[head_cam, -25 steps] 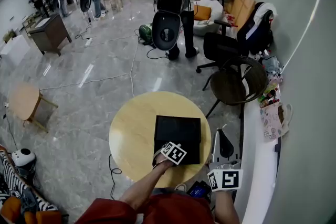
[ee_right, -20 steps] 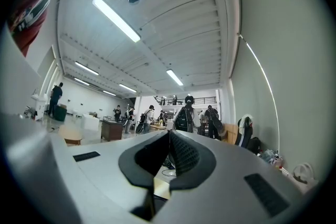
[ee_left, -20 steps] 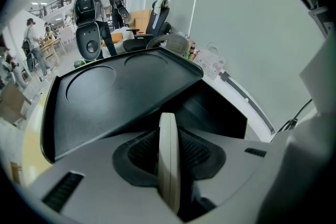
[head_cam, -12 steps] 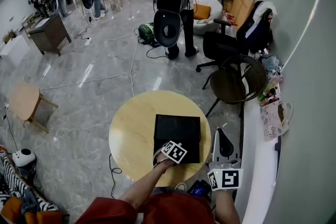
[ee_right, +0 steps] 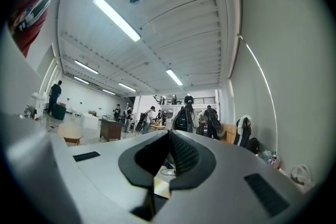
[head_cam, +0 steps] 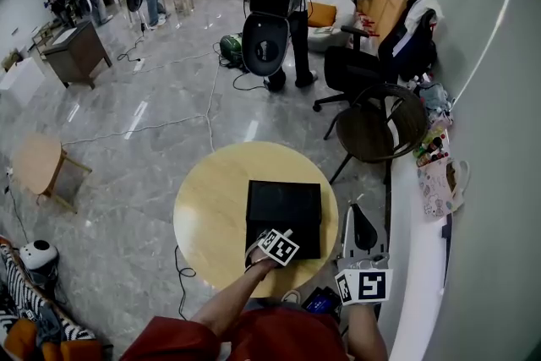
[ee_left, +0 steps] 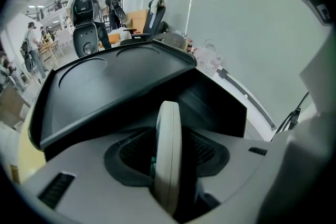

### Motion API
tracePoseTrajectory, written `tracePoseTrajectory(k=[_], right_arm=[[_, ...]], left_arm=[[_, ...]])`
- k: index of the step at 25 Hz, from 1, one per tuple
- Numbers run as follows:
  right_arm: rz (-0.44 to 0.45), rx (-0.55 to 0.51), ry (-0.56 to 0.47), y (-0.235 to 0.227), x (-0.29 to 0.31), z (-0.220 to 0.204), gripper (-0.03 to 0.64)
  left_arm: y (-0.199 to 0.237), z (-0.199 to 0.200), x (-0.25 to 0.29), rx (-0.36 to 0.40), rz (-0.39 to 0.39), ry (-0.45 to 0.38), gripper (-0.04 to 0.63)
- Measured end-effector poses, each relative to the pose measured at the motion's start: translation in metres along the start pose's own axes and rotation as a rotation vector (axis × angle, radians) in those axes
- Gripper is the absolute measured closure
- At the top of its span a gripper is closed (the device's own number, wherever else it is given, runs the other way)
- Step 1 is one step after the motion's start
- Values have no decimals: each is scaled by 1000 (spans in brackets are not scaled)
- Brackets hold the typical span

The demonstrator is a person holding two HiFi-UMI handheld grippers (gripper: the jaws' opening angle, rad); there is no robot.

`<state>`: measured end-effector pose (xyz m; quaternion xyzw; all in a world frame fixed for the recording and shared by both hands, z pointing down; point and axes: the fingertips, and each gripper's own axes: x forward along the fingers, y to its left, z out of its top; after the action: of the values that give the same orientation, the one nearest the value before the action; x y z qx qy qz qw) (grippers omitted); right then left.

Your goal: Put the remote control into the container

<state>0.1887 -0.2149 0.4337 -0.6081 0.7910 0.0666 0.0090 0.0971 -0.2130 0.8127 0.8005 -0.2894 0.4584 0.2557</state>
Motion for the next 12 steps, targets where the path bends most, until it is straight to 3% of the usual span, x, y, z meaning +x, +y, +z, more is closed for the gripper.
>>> tracePoseTrajectory(k=[12], right_arm=[[-2,-1,6,4,-2,-1,594]], left_arm=[[2,3,-4,-21,4,-33,379]])
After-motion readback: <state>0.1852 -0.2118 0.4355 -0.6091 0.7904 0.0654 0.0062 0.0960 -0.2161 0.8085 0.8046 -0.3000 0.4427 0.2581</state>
